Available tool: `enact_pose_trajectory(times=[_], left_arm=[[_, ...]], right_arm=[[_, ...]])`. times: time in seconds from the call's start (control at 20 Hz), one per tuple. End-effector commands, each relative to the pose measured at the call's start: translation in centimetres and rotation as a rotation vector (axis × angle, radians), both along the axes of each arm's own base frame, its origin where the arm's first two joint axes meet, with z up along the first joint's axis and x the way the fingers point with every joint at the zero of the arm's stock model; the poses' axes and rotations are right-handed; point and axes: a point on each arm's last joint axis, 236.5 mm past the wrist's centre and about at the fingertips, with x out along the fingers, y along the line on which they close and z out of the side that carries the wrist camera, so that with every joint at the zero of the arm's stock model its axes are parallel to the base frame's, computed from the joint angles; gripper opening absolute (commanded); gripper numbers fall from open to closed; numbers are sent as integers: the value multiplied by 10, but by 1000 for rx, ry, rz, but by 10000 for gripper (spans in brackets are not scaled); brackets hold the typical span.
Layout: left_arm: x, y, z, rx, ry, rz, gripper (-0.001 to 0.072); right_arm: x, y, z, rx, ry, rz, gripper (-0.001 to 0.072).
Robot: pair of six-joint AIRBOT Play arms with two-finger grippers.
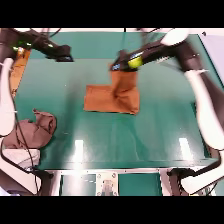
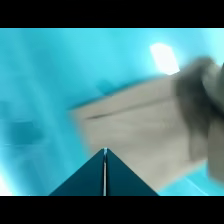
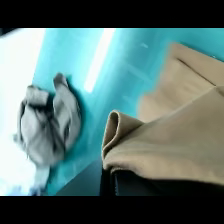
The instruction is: Fold the shirts.
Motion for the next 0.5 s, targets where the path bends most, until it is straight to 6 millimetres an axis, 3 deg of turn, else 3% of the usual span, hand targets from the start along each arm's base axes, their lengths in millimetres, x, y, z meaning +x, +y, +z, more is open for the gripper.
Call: enact_pose_trajectory(times=[0.0,0.05,0.1,0.2,0.25,0.3,0.45], left_arm=[[-1,67,-1,127,25,156,30],[-4,70,-2,129,38,159,30],[-5,70,-3,129,45,156,30],[-6,70,-4,132,47,154,30],[-6,70,-4,131,46,154,30],[-5,70,-3,131,45,154,30],[-6,70,-3,131,46,154,30]], right_arm=[[-7,124,-81,48,-45,-57,321],[-24,146,-106,42,-13,-36,601],[-40,156,-125,21,20,-2,606],[-51,147,-140,-20,70,50,595],[-47,134,-139,-28,98,58,336],[-42,118,-137,-35,130,62,24],[-22,53,-125,-55,207,72,26]])
